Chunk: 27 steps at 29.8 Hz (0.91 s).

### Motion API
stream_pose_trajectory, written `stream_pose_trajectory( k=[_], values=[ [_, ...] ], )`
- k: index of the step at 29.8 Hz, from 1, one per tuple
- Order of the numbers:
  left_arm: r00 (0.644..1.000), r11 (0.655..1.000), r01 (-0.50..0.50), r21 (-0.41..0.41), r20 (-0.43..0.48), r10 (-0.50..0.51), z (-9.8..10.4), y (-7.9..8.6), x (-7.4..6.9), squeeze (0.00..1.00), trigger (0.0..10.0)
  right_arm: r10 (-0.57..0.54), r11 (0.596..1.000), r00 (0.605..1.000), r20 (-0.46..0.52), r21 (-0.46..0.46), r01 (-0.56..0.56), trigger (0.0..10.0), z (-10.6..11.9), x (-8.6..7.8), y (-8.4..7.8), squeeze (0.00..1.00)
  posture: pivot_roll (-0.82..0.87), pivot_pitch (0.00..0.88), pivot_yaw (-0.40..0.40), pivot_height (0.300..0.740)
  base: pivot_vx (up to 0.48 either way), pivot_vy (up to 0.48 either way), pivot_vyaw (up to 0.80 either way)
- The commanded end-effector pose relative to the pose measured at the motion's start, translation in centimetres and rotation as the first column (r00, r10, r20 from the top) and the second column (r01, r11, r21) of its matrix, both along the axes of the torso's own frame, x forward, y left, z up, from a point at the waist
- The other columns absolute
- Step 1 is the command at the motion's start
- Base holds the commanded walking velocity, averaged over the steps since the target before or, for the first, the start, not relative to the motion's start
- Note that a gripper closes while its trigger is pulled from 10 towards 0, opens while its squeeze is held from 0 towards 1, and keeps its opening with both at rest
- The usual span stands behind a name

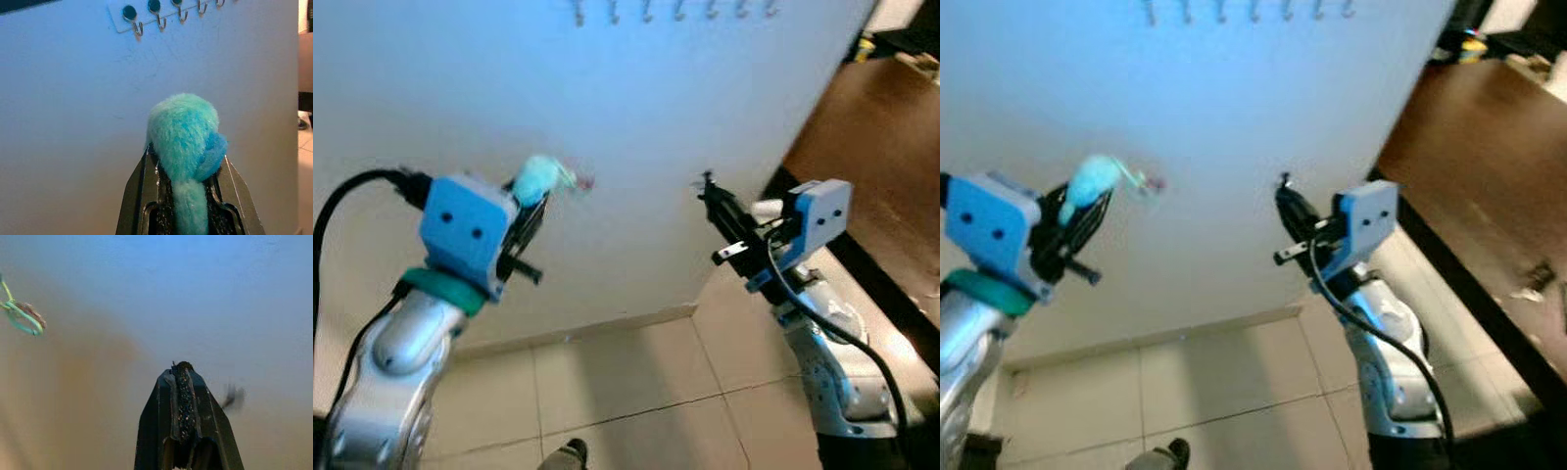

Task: Hang keys on a hook

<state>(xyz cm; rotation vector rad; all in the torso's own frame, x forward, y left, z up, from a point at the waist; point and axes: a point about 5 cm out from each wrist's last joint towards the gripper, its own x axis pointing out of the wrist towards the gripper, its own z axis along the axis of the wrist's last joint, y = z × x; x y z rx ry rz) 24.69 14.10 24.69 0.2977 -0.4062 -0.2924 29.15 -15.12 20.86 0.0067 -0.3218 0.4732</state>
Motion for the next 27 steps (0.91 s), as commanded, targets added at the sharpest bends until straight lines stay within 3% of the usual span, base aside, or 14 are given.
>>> stream_pose_trajectory(
  k=[1, 9, 21, 25, 27],
  values=[
    [1.000, 1.000, 0.004, 0.007, 0.004, -0.004, -0.1, -0.4, 0.5, 0.00, 10.0, -0.059, 0.998, 0.998, 0.024, 0.018, 0.058, 10.0, 0.5, 0.0, -0.7, 0.00, 0.06, 0.000, 0.026, 0.740, 0.000, 0.000, 0.00],
    [0.997, 0.998, 0.019, -0.052, 0.069, -0.015, 1.9, -1.5, 1.6, 0.00, 10.0, -0.129, 0.984, 0.990, 0.052, 0.134, 0.121, 10.0, 1.6, -0.3, -1.6, 0.00, 0.04, 0.000, 0.026, 0.740, 0.179, 0.000, 0.00],
    [0.992, 0.995, 0.063, -0.081, 0.118, -0.053, 3.1, -2.8, 2.1, 0.00, 10.0, -0.122, 0.982, 0.989, 0.082, 0.155, 0.108, 10.0, 2.3, -0.1, -1.6, 0.00, 0.04, 0.000, 0.022, 0.740, 0.449, 0.000, 0.00],
    [0.989, 0.992, 0.076, -0.103, 0.130, -0.062, 3.5, -2.9, 2.0, 0.00, 10.0, 0.052, 0.993, 0.998, 0.047, 0.101, -0.057, 10.0, 1.4, -0.9, -0.1, 0.00, 0.04, 0.000, 0.019, 0.740, 0.455, 0.000, 0.00],
    [0.989, 0.992, 0.075, -0.105, 0.133, -0.061, 3.6, -2.8, 2.0, 0.00, 10.0, 0.081, 0.992, 0.996, 0.044, 0.089, -0.084, 10.0, 1.3, -1.2, 0.1, 0.00, 0.04, 0.000, 0.019, 0.740, 0.450, 0.000, 0.00]
  ],
)
